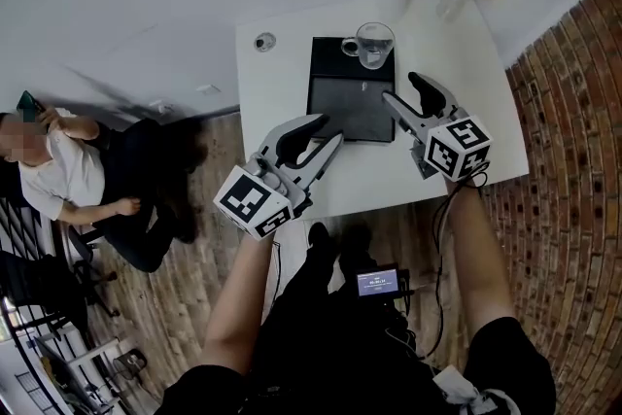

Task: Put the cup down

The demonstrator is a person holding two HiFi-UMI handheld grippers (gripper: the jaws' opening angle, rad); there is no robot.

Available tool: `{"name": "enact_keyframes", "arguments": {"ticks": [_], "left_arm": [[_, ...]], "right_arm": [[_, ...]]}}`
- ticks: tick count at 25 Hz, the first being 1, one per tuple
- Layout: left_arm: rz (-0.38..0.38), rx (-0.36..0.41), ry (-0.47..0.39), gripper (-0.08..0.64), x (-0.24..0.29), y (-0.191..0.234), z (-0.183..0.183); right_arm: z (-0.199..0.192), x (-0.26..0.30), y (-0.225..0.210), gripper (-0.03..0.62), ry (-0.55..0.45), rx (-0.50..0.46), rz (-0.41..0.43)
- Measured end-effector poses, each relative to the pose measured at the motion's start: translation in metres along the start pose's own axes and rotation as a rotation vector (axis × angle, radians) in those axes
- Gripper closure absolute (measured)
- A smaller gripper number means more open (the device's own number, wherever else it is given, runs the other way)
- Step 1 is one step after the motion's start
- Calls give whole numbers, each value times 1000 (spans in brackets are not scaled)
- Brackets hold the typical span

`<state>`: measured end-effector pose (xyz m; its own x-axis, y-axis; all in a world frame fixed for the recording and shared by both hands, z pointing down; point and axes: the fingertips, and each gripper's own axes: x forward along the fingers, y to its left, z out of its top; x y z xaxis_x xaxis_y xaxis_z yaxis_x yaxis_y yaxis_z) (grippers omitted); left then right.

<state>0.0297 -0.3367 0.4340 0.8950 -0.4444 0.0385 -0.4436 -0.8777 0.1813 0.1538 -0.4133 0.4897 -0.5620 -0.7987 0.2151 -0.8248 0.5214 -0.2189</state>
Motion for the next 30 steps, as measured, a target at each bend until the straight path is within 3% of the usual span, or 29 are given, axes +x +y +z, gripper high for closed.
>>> {"name": "enact_keyframes", "arguments": {"ticks": [9, 16, 30], "left_arm": [[-16, 3, -10, 446, -11, -12, 10], [-22, 15, -8, 446, -27, -14, 17], [-62, 34, 1, 449, -54, -38, 23]], "right_arm": [[25, -23, 54, 374, -38, -48, 26], [29, -41, 94, 482, -21, -119, 41], [43, -73, 137, 554, -92, -100, 10]]}}
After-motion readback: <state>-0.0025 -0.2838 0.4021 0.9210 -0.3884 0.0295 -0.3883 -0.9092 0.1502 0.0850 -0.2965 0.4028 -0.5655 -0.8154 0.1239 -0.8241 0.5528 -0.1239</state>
